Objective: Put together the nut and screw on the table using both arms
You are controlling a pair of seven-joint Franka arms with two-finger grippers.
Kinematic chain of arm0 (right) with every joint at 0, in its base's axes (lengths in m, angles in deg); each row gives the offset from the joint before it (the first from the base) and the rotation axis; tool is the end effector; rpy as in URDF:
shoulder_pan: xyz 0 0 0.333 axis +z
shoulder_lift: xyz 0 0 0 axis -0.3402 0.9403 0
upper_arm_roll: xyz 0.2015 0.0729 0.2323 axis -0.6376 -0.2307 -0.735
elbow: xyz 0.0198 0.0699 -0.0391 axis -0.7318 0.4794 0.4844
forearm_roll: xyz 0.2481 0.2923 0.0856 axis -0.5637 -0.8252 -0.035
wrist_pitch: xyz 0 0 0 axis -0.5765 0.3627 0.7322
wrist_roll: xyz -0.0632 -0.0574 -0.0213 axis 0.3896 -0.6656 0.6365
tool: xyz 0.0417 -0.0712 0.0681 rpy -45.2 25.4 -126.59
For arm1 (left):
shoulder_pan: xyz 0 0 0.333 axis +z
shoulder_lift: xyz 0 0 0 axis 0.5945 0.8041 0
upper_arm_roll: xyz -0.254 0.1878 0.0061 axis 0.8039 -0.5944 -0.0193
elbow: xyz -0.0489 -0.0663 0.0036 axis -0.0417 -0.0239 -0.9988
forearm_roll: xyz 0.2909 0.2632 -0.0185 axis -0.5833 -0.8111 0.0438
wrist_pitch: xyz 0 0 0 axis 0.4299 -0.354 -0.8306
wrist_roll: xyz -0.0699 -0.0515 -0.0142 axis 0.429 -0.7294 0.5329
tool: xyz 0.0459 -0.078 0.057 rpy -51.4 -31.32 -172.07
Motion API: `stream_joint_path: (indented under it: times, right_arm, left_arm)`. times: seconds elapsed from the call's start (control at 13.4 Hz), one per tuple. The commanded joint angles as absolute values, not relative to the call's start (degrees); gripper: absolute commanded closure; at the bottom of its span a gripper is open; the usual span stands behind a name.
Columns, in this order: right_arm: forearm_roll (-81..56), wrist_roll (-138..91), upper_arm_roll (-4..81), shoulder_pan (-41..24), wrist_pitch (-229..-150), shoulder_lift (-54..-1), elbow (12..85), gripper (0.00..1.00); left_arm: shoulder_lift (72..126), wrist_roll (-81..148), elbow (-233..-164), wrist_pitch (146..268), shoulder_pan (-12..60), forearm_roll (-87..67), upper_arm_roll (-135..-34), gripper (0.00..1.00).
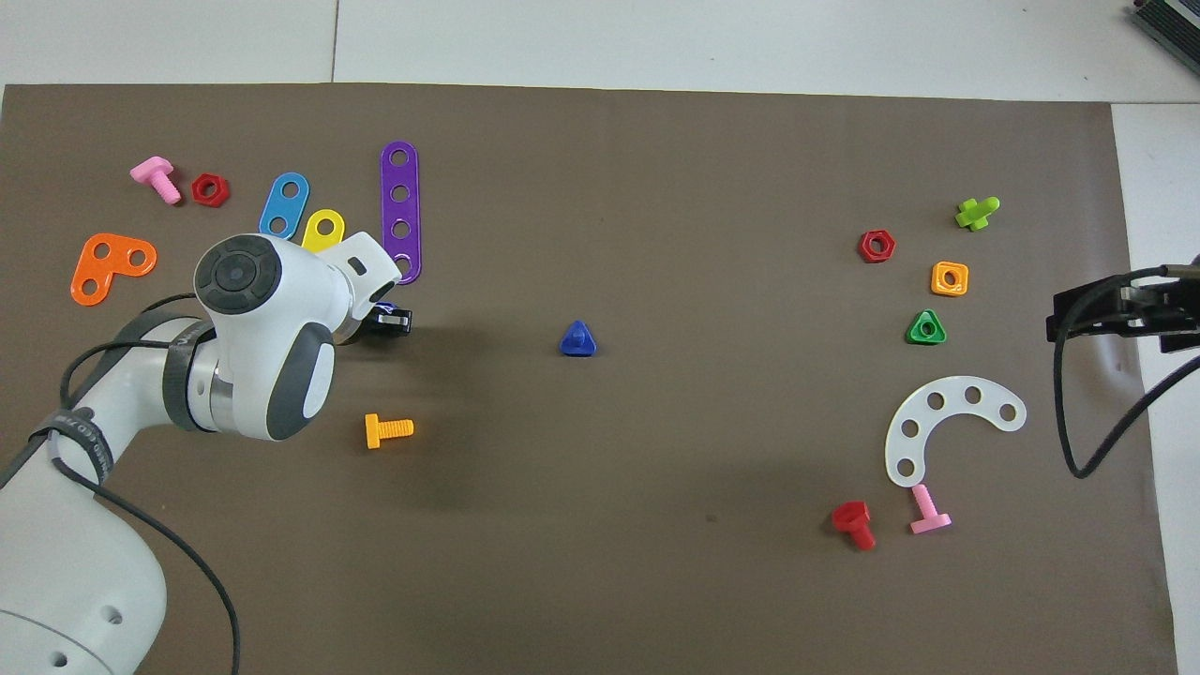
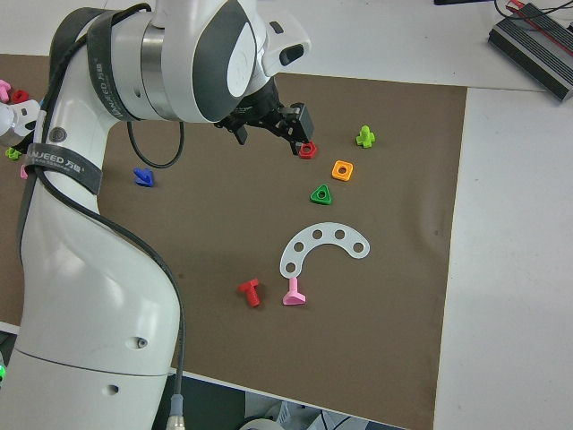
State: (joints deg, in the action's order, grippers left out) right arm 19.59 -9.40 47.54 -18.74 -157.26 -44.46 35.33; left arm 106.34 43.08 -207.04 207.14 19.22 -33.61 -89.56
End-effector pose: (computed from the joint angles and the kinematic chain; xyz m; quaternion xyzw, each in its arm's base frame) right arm 0.5360 -0.0106 0.6327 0.9977 -0.0605 -0.0279 0.0136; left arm 0.5756 -0.1569 0.2938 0.9968 -0.0742 0.0283 0.0076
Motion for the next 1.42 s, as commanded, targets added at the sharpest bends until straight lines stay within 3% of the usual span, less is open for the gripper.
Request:
stream_joint_path:
  times: [0.0,0.3,0.82,1.34]
  right_arm:
    - [19.4,-11.1,47.4,-19.2,-156.8,-45.1,35.8,0.0]
    - [19.5,-11.2,47.4,-19.2,-156.8,-45.1,35.8,0.0]
    - [19.4,-11.2,47.3,-19.5,-156.7,-45.2,35.8,0.0]
    - [19.4,-11.3,47.4,-19.6,-156.7,-45.2,35.9,0.0]
  left_arm:
    - [107.3,43.8,-203.8,204.5,19.2,-33.1,-89.8,0.65]
    - [109.2,42.9,-195.6,197.0,17.8,-29.2,-89.8,0.68]
    - [111.9,22.6,-184.5,188.9,6.0,-28.8,-90.1,0.68]
    - [117.0,16.7,-177.3,185.5,-0.6,-28.9,-90.1,0.68]
